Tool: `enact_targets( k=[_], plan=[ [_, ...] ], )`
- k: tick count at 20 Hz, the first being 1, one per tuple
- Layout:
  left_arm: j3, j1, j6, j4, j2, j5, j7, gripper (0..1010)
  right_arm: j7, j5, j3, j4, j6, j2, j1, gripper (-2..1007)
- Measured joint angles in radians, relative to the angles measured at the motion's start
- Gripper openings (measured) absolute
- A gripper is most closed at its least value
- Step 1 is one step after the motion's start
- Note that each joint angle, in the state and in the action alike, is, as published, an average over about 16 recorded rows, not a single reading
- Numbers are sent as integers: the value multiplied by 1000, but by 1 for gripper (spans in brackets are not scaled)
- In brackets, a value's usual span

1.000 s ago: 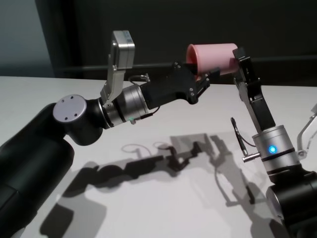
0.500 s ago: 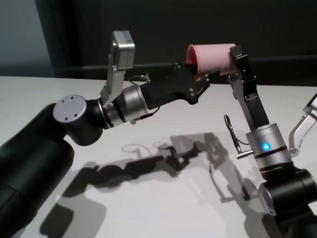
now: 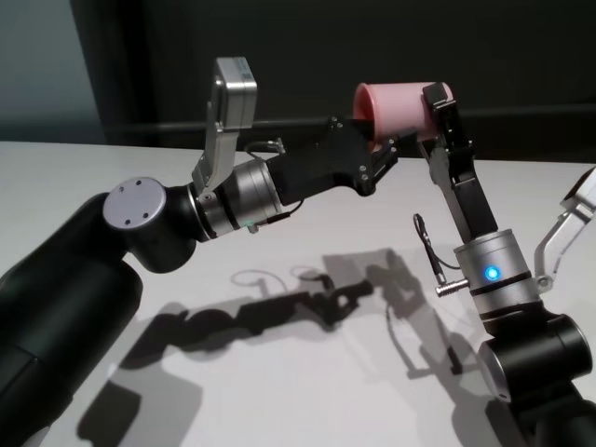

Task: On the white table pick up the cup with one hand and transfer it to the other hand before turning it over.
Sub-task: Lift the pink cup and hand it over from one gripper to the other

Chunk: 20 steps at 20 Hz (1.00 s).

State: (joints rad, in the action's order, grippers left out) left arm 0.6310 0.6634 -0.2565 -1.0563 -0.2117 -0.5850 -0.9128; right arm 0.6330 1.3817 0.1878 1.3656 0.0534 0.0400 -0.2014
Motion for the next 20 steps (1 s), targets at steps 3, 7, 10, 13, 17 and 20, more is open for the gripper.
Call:
enact_targets(
  k=[3, 7, 10, 13, 17, 20],
  plan=[
    [0, 0, 0, 0, 0, 0, 0, 48, 1, 6, 6, -2, -6, 3, -2, 1002],
    [0, 0, 0, 0, 0, 0, 0, 48, 2, 16, 12, -3, -14, 7, -2, 1002],
    [0, 0, 0, 0, 0, 0, 0, 48, 1, 24, 16, -3, -19, 11, -2, 1002],
    [0, 0, 0, 0, 0, 0, 0, 48, 2, 33, 20, -2, -23, 14, -2, 1002],
    [0, 0, 0, 0, 0, 0, 0, 48, 5, 49, 26, -6, -26, 17, -3, 1002],
    [0, 0, 0, 0, 0, 0, 0, 48, 10, 63, 30, -10, -26, 18, -5, 1002]
  ],
)
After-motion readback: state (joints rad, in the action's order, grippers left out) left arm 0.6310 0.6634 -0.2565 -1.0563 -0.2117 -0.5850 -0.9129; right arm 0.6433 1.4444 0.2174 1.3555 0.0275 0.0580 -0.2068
